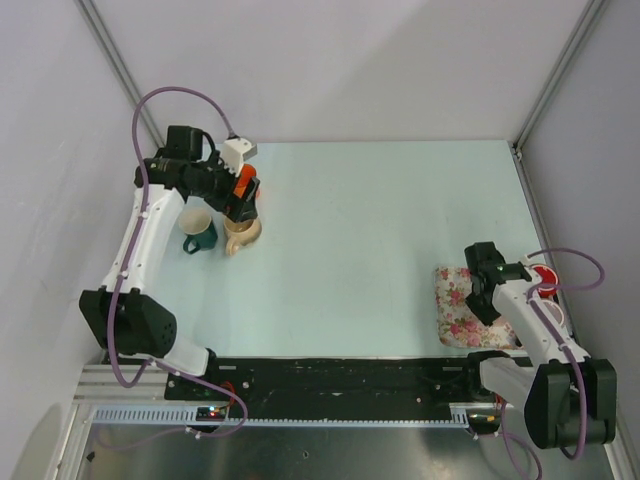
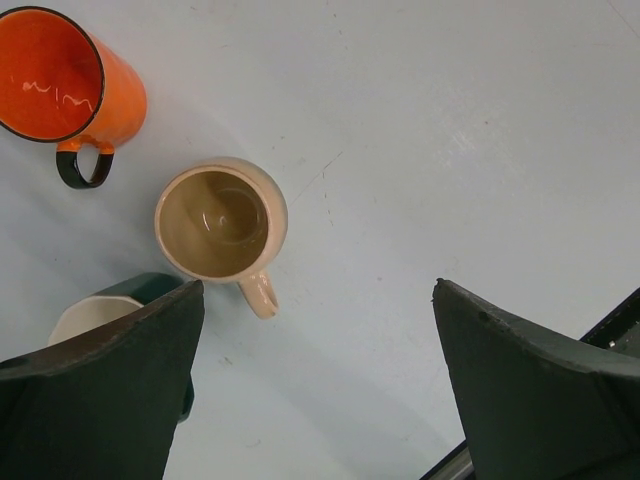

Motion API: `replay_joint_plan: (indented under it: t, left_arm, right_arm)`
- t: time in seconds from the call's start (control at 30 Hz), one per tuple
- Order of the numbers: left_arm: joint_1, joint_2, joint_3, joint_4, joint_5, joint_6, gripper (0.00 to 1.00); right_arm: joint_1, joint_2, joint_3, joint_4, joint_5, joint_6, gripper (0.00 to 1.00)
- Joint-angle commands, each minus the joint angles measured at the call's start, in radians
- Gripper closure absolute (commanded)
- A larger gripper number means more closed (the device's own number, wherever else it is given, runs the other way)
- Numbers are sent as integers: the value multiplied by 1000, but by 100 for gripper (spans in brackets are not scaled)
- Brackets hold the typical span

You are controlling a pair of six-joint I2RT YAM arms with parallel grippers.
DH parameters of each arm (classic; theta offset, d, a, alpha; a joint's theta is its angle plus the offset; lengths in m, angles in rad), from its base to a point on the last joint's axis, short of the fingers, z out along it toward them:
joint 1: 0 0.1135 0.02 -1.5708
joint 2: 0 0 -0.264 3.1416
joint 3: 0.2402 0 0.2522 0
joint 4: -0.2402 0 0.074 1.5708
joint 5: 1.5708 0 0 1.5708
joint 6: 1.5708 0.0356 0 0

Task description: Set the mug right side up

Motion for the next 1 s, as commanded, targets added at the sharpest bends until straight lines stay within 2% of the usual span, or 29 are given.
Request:
replay_joint_plan:
  t: [0.0, 0.03, 0.07, 0.13, 0.33, 0.67, 0.83, 0.97]
  left_arm:
    - [15, -42, 33, -18, 26, 3, 0]
    - [15, -41, 38, -20, 24, 2, 0]
    - [16, -41, 43, -23, 22, 1, 0]
    - [15, -44, 50, -24, 27, -6, 0]
    - [16, -51, 78, -28, 49, -46, 0]
    - [-1, -50, 128, -29, 146, -148, 0]
    - [-24, -44, 185, -29, 282, -236, 0]
    - [-57, -33, 259, -28, 450, -339, 0]
  right_arm:
    - [4, 2, -9, 70, 23, -37, 83]
    - [9, -4, -9, 83, 9, -54, 91]
    - [20, -16, -8, 94, 1, -67, 96]
    - [47, -42, 0, 110, -13, -90, 99]
    - [145, -131, 91, 90, -13, -133, 100]
    - [185, -256, 233, 131, -128, -222, 100]
    - [274, -256, 372, 313, -294, -250, 100]
    - [421, -229, 443, 595, -370, -241, 100]
